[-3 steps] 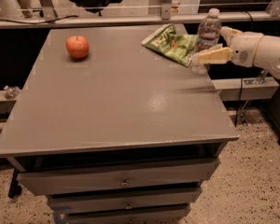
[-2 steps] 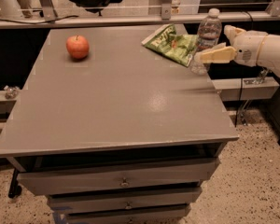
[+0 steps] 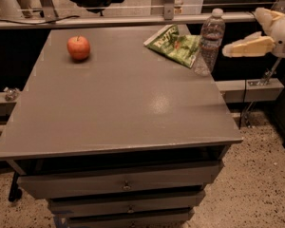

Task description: Move water bottle near green jalapeno chip bag

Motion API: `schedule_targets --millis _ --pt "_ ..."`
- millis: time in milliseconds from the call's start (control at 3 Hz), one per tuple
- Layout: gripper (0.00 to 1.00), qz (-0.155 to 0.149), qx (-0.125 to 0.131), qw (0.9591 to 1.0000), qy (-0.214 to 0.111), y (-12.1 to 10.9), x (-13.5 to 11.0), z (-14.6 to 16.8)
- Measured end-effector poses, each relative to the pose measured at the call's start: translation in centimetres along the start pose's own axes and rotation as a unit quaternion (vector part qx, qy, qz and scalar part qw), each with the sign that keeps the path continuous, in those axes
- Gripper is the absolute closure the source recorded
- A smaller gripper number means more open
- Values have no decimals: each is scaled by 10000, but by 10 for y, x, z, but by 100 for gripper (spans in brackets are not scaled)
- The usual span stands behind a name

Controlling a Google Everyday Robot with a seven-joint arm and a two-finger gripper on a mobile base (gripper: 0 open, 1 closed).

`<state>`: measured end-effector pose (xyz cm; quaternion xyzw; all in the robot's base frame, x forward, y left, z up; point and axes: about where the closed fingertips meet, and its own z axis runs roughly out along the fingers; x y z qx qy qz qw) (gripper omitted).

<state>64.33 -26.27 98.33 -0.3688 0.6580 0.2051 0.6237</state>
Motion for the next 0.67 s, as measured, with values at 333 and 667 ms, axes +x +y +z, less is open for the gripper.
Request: schedule_targets --millis 333,667 --pt "0 -185 82 9998 14 9 -26 -47" --pt "0 -193 88 9998 17 10 -27 -49"
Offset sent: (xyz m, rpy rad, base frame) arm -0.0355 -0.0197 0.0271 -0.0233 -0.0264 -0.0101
